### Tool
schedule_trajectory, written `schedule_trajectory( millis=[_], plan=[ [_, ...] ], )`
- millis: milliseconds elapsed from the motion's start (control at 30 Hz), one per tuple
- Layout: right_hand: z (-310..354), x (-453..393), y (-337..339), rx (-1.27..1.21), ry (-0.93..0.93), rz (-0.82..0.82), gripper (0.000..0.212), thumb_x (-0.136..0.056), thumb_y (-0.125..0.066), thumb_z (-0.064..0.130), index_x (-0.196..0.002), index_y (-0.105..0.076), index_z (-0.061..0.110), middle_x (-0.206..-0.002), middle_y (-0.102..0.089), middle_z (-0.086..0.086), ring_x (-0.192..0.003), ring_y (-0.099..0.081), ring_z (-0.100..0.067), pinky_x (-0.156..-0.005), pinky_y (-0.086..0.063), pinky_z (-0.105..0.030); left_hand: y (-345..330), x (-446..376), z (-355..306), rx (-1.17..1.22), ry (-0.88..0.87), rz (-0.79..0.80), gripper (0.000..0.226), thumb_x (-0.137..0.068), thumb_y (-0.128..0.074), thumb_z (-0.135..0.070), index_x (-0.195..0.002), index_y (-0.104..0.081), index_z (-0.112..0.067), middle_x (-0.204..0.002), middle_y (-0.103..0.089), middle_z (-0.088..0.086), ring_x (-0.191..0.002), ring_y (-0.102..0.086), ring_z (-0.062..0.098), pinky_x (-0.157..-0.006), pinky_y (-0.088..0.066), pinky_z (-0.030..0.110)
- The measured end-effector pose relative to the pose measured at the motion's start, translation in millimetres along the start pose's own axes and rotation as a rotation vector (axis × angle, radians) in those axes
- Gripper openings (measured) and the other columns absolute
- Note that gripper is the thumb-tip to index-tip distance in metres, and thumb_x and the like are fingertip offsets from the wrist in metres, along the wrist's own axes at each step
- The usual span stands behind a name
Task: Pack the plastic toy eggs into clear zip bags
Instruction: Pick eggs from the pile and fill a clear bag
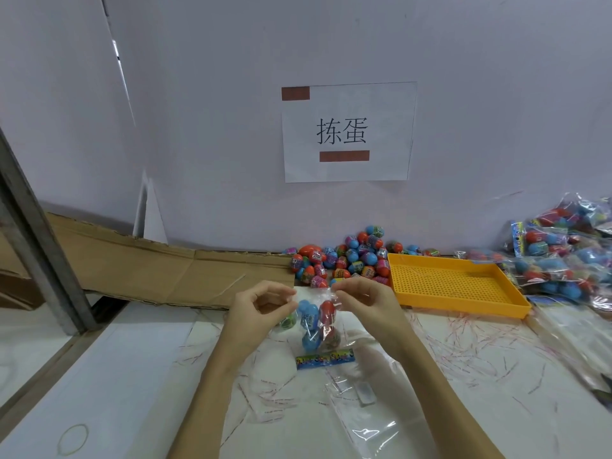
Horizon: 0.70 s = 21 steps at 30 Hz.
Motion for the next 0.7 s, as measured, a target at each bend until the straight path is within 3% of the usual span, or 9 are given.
schedule_trajectory(
  millis=[167,267,367,500,633,700],
  plan=[
    [-3,-2,-1,0.101,0.028,-0.018,0.015,-0.090,-0.076,0.010,-0.102,-0.073,0.018,-0.095,-0.073,0.005,-0.085,-0.070,-0.008,-0.075,-0.057,-0.020,0,0,0,0.024,0.000,0.009,0.024,-0.086,-0.079,0.002,-0.089,-0.080,-0.022,-0.097,-0.076,-0.001,-0.095,-0.073,0.016,-0.083,-0.060,0.026],
    [-3,-1,-1,0.073,0.015,-0.003,0.019,-0.089,-0.077,0.011,-0.104,-0.070,0.022,-0.091,-0.074,0.007,-0.086,-0.072,-0.012,-0.077,-0.059,-0.022,0,-1,1,0.037,0.010,0.012,0.027,-0.086,-0.079,-0.001,-0.085,-0.078,-0.028,-0.094,-0.076,-0.001,-0.092,-0.073,0.016,-0.080,-0.060,0.026],
    [-5,0,-5,0.007,-0.009,0.034,0.026,-0.090,-0.076,0.012,-0.109,-0.066,0.026,-0.091,-0.075,0.002,-0.086,-0.075,-0.017,-0.079,-0.060,-0.023,1,-2,0,0.072,-0.010,-0.005,0.026,-0.087,-0.081,-0.008,-0.096,-0.074,-0.031,-0.091,-0.074,0.000,-0.089,-0.071,0.015,-0.080,-0.061,0.029],
    [-5,1,-9,-0.015,-0.024,0.038,0.021,-0.092,-0.075,0.014,-0.108,-0.069,0.026,-0.090,-0.077,0.006,-0.086,-0.075,-0.013,-0.075,-0.059,-0.019,-3,-2,4,0.152,0.038,0.005,0.042,-0.090,-0.076,-0.007,-0.120,-0.070,-0.035,-0.094,-0.072,0.000,-0.092,-0.069,0.020,-0.083,-0.061,0.034],
    [-5,3,-15,-0.035,-0.035,0.085,0.015,-0.093,-0.073,0.012,-0.106,-0.074,0.018,-0.095,-0.077,0.005,-0.089,-0.074,-0.013,-0.075,-0.058,-0.021,-7,0,3,0.044,0.043,0.024,0.022,-0.094,-0.074,-0.014,-0.109,-0.077,-0.029,-0.094,-0.071,-0.015,-0.093,-0.066,0.018,-0.082,-0.061,0.031],
    [-5,5,-19,-0.034,-0.041,0.100,0.015,-0.093,-0.072,0.011,-0.107,-0.074,0.016,-0.095,-0.076,0.003,-0.090,-0.073,-0.012,-0.075,-0.058,-0.022,-7,0,2,0.030,0.042,-0.009,0.016,-0.091,-0.077,-0.016,-0.103,-0.077,-0.026,-0.091,-0.070,-0.012,-0.089,-0.065,0.018,-0.081,-0.060,0.035]
  ],
)
Point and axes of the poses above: each hand's wrist, its own x-axis away from the middle knuckle, its own y-axis out of the back of the hand, z = x × y, the point moved 9 cm from there along -x, towards the middle knuckle
